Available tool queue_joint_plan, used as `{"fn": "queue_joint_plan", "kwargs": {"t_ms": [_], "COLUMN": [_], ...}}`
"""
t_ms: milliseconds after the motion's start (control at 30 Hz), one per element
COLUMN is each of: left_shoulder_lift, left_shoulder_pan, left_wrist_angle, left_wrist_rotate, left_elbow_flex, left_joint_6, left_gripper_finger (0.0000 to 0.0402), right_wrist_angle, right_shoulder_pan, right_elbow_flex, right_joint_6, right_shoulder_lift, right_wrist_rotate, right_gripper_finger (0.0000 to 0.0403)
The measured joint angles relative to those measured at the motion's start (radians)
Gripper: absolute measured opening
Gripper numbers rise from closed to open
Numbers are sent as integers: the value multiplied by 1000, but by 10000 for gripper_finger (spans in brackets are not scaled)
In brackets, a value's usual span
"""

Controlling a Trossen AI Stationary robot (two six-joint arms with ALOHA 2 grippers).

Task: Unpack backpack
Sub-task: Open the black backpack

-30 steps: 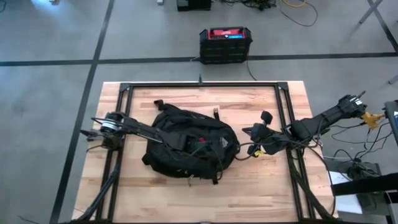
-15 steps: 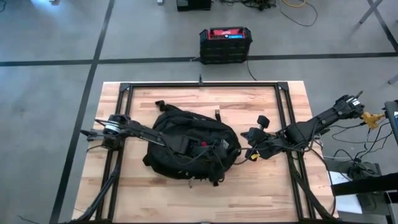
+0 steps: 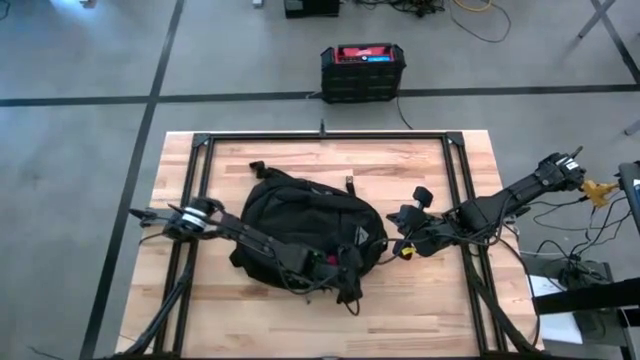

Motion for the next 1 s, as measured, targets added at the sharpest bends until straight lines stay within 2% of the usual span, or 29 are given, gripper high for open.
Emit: {"fn": "queue_joint_plan", "kwargs": {"t_ms": [167, 233, 300, 400, 500, 567, 767, 1000], "left_shoulder_lift": [57, 78, 99, 118, 123, 119, 29, -243], "left_shoulder_pan": [1, 0, 0, 2, -3, -12, -46, -41], "left_wrist_angle": [19, 20, 15, 0, -12, -18, -47, -92], "left_wrist_rotate": [-49, -125, -210, -278, -313, -340, -384, -393], "left_elbow_flex": [4, 4, 4, 1, 0, -1, -6, -5], "left_joint_6": [1, -5, -20, -51, -39, -11, 177, 434], "left_gripper_finger": [276, 272, 251, 177, 61, 18, 1, 0], "right_wrist_angle": [1, 3, 4, 4, 6, 8, 7, 8], "right_shoulder_pan": [0, 0, 0, 0, 0, 0, 0, 1], "right_elbow_flex": [0, 0, 0, 0, 0, 0, 0, 0], "right_joint_6": [0, 5, 9, 9, 8, 7, -4, -20], "right_shoulder_lift": [1, 1, 1, 1, 1, 1, -2, -17], "right_wrist_rotate": [1, 1, 1, 1, 1, 1, 1, -1], "right_gripper_finger": [3, 3, 3, 3, 3, 3, 3, 3]}}
